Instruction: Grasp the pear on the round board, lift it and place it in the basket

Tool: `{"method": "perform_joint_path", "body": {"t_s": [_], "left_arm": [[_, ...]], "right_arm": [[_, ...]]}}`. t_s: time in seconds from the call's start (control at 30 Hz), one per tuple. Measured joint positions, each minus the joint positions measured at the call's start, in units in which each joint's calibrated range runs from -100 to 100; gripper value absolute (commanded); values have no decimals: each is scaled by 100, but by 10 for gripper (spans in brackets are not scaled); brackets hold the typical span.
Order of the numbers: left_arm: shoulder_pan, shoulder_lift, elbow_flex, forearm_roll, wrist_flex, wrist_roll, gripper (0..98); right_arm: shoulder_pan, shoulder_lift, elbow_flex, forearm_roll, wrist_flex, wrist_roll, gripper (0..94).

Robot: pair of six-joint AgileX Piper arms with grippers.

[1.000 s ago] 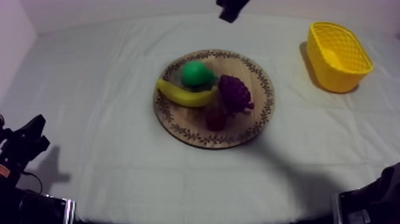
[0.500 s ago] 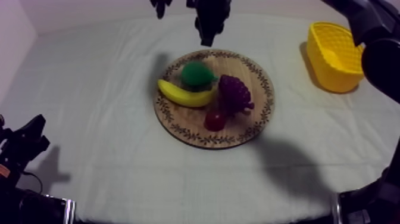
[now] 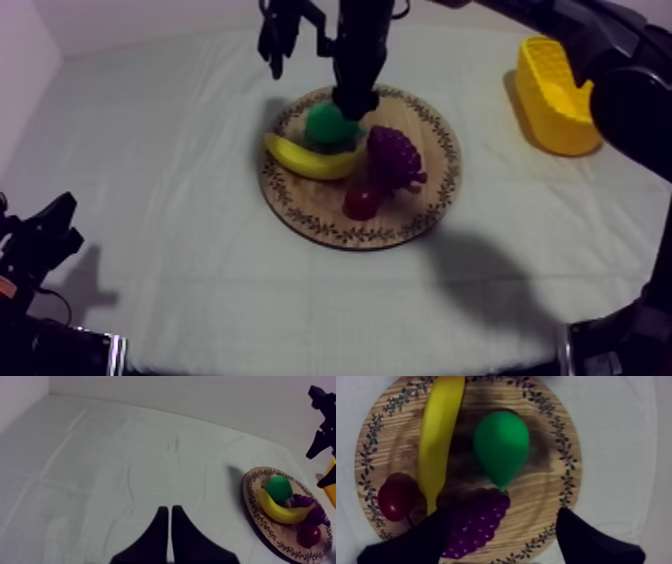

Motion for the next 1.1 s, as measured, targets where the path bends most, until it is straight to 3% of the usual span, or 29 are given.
{"method": "perform_joint_path", "body": {"t_s": [0.4,0.63,0.93,1.1], "left_arm": [[0,0,0,0,0,0,1],[0,0,0,0,0,4,1],[0,0,0,0,0,6,1],[0,0,0,0,0,6,1]], "right_arm": [[-28,987,-534,-112,-173,-103,786],[-76,1628,-1211,-131,-161,-172,788],[-60,2268,-1974,-93,-142,-223,521],[-2,2347,-2080,-49,-142,-248,420]]}}
